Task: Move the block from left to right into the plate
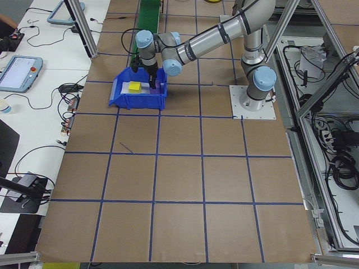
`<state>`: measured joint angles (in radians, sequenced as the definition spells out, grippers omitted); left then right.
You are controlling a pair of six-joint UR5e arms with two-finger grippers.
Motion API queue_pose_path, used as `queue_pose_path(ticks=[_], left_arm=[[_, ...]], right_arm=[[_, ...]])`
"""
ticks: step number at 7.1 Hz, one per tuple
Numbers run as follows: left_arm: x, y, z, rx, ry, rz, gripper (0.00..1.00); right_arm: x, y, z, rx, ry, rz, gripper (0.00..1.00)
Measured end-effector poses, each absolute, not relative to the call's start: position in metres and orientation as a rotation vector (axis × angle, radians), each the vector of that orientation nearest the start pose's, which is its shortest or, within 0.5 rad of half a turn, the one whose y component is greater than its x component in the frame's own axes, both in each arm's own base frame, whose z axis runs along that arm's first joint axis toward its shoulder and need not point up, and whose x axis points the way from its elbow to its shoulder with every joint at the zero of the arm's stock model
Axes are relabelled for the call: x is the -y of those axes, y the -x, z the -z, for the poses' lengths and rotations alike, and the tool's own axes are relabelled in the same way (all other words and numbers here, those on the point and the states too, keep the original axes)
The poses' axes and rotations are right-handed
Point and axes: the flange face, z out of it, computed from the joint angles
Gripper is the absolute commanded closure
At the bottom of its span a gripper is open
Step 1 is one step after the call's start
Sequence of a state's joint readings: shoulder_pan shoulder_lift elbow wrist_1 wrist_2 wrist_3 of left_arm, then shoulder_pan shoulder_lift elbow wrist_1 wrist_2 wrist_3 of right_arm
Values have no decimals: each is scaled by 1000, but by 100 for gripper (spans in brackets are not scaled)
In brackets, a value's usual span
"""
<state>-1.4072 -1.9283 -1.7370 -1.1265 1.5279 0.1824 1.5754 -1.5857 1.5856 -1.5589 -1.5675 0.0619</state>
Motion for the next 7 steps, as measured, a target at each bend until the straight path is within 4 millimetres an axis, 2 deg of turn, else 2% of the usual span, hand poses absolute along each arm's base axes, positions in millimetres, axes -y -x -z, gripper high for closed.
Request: queue_pose_path(ticks=[4,7], left_arm=[[596,41,-249,-3197,-28,-132,14],[601,41,-256,-3195,-31,-107,14]], right_arm=[[484,-137,-486,-3138,-87,-19,0],[484,-136,-486,-3138,-88,-19,0]])
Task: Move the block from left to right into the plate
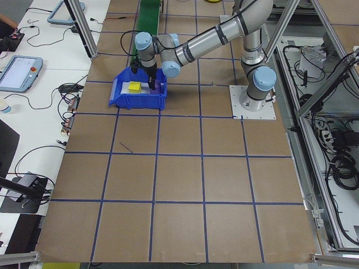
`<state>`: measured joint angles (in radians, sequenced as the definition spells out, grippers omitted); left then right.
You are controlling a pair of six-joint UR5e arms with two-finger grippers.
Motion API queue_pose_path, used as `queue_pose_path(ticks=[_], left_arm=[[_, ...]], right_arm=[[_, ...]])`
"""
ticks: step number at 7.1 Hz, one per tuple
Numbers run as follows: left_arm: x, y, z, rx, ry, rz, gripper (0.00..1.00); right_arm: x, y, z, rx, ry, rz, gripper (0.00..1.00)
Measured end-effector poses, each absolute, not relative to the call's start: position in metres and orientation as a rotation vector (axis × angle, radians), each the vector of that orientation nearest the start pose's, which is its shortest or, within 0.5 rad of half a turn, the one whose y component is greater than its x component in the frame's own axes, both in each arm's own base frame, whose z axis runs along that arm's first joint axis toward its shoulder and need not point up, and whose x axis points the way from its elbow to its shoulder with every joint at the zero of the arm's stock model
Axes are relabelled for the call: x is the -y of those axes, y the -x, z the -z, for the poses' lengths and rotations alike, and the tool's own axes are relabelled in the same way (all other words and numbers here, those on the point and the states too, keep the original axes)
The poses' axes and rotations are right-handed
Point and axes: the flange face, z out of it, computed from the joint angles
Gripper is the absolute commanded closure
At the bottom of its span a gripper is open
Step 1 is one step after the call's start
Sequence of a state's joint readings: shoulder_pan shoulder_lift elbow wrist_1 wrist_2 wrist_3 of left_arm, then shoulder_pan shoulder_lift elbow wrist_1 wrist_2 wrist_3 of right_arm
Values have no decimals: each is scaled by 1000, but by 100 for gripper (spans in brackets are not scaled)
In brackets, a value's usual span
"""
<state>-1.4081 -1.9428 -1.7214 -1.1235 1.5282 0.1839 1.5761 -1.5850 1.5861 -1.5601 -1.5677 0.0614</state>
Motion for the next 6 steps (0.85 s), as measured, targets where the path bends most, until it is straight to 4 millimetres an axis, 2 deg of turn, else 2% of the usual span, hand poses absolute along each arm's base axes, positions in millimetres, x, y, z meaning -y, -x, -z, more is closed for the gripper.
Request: queue_pose_path(ticks=[2,6], left_arm=[[608,39,-268,-3189,-38,-62,14],[642,32,-311,-3165,-43,94,13]], right_arm=[[484,-136,-486,-3138,-89,-19,0],[484,-136,-486,-3138,-89,-17,0]])
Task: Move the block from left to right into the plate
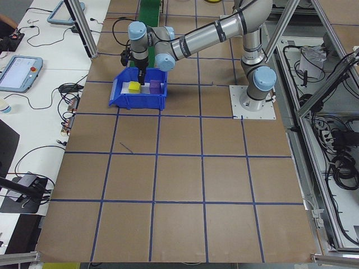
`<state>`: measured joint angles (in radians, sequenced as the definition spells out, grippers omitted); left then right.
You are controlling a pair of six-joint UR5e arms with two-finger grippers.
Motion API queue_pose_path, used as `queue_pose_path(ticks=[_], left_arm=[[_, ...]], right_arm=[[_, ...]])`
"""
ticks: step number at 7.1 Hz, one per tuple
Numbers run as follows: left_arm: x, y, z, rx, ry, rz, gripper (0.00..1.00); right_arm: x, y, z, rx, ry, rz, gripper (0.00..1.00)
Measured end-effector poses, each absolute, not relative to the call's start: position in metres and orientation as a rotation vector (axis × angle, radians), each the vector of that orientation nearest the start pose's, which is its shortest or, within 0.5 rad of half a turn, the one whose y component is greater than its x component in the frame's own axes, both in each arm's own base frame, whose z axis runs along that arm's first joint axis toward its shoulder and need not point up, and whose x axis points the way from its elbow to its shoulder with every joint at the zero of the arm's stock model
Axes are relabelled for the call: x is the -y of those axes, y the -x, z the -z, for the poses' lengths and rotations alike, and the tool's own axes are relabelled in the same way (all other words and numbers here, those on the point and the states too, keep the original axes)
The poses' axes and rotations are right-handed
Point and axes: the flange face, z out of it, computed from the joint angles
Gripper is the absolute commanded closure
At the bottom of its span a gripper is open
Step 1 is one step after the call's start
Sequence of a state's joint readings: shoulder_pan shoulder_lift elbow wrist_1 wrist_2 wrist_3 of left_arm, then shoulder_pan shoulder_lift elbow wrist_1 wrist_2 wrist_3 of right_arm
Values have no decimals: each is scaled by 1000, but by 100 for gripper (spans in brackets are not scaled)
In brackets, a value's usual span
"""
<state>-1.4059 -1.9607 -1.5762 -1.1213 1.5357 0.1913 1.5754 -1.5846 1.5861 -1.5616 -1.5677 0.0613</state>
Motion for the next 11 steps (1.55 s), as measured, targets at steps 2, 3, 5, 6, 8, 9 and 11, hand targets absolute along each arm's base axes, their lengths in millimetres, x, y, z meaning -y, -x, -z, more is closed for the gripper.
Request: queue_pose_path(ticks=[2,3,5,6,8,9,11], left_arm=[[669,27,-318,-3159,-43,147,12],[680,25,-315,-3158,-42,162,12],[700,22,-294,-3157,-41,193,12],[706,21,-283,-3156,-40,199,12],[710,21,-274,-3154,-40,203,12],[712,20,-274,-3153,-40,207,12],[716,20,-273,-3153,-37,211,12]], right_arm=[[484,-136,-486,-3138,-89,-17,0],[484,-136,-486,-3138,-88,-17,0],[484,-136,-486,-3138,-87,-17,0],[484,-136,-486,-3137,-87,-17,0],[484,-137,-485,-3137,-87,-18,0],[484,-137,-485,-3137,-87,-15,0],[484,-137,-484,-3137,-87,-13,0]])
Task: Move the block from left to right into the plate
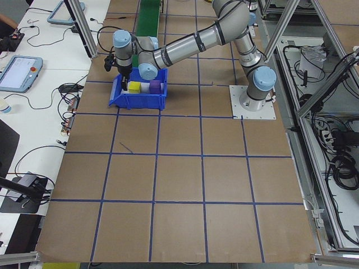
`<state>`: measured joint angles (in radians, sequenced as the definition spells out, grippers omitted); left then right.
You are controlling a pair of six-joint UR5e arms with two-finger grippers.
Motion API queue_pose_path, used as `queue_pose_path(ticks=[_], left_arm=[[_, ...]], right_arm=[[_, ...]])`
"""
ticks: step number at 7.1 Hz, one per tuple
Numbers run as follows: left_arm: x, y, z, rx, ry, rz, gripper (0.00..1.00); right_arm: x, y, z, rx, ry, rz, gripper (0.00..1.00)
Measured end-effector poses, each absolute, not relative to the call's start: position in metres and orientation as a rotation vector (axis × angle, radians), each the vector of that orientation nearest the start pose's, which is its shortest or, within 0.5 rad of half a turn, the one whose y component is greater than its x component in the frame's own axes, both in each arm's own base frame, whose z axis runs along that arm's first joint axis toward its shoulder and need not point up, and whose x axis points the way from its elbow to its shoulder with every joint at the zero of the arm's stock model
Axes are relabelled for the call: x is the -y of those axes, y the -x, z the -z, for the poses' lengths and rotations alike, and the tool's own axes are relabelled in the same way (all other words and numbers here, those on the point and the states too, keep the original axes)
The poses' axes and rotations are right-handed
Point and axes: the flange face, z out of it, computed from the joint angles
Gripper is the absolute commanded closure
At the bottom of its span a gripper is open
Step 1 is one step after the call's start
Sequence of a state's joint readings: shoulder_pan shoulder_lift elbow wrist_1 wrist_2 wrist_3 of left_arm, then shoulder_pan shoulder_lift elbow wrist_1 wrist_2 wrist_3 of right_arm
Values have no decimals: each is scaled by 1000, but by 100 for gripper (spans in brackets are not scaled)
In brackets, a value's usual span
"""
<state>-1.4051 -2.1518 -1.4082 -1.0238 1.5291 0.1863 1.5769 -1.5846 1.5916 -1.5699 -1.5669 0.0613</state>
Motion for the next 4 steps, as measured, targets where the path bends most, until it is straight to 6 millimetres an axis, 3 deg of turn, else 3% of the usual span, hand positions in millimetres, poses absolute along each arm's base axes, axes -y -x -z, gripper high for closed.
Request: queue_pose_path(ticks=[4], left_arm=[[731,18,-237,-3158,-27,221,11]], right_arm=[[485,-137,-484,-3136,-87,-11,0]])
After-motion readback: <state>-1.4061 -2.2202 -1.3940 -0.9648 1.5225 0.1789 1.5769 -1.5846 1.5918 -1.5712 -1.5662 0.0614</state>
